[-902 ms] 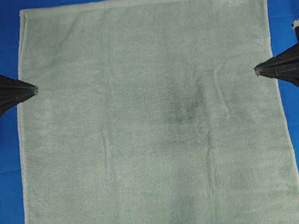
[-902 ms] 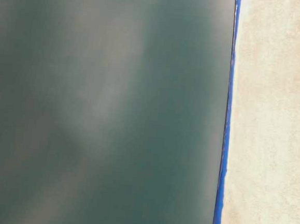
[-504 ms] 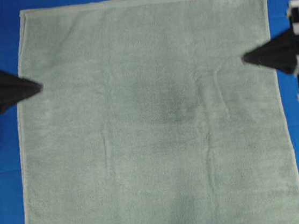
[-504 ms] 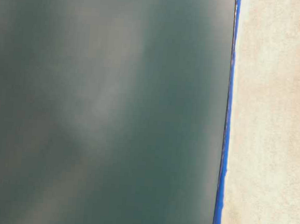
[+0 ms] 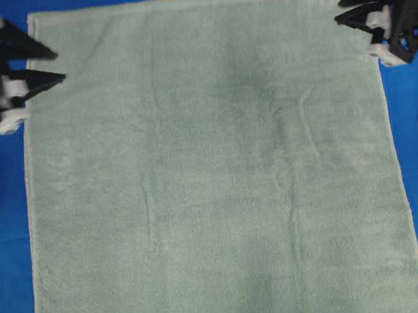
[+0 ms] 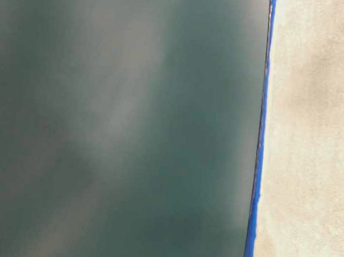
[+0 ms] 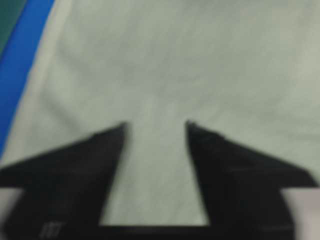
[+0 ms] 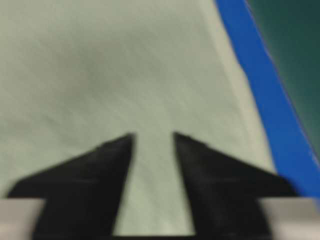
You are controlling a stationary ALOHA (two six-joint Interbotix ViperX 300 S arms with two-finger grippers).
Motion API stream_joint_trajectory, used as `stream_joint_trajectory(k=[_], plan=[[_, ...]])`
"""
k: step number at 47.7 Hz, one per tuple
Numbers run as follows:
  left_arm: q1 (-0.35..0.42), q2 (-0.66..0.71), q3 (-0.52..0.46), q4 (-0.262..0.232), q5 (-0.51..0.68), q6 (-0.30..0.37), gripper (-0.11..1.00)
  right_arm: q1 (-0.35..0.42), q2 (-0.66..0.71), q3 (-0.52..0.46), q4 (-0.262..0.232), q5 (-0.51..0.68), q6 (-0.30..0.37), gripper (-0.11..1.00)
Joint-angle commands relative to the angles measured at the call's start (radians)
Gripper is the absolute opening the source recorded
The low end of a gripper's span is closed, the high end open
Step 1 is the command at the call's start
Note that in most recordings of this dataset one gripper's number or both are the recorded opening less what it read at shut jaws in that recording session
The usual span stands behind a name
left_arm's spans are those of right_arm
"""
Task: Fold a bath towel.
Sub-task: 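Move both grippers to the far corners of the green towel, then close both grippers on the far towel corners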
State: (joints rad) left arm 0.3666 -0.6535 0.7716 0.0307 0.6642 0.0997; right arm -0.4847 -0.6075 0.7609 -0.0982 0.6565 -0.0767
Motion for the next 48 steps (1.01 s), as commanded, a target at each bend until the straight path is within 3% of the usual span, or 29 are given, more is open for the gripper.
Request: stream_joint_trajectory(k=[1,3,6,8,17,24,33,48], plan=[[0.063,0.086,-0.063,0.005,0.048,0.064,0.58,-0.071,0.063,-0.052,-0.028,0.043,-0.031,0.53],[0.091,0.123,-0.081,0.003,0.057,0.100,0.69,-0.104,0.095,-0.067,-0.029,0.058,-0.054,0.61],[0.140,0.186,-0.110,0.003,0.057,0.141,0.84,-0.153,0.150,-0.098,-0.029,0.081,-0.100,0.58],[0.173,0.224,-0.124,0.005,0.051,0.155,0.86,-0.178,0.183,-0.115,-0.028,0.091,-0.129,0.55],[0.311,0.410,-0.152,0.000,-0.002,0.307,0.83,-0.270,0.334,-0.164,-0.008,0.092,-0.250,0.55],[0.374,0.526,-0.178,-0.002,-0.066,0.373,0.83,-0.331,0.457,-0.172,0.021,0.052,-0.319,0.55],[0.443,0.660,-0.210,-0.002,-0.129,0.420,0.83,-0.394,0.594,-0.164,0.040,-0.035,-0.385,0.55],[0.453,0.793,-0.221,-0.003,-0.186,0.439,0.83,-0.439,0.719,-0.163,0.052,-0.150,-0.430,0.55]])
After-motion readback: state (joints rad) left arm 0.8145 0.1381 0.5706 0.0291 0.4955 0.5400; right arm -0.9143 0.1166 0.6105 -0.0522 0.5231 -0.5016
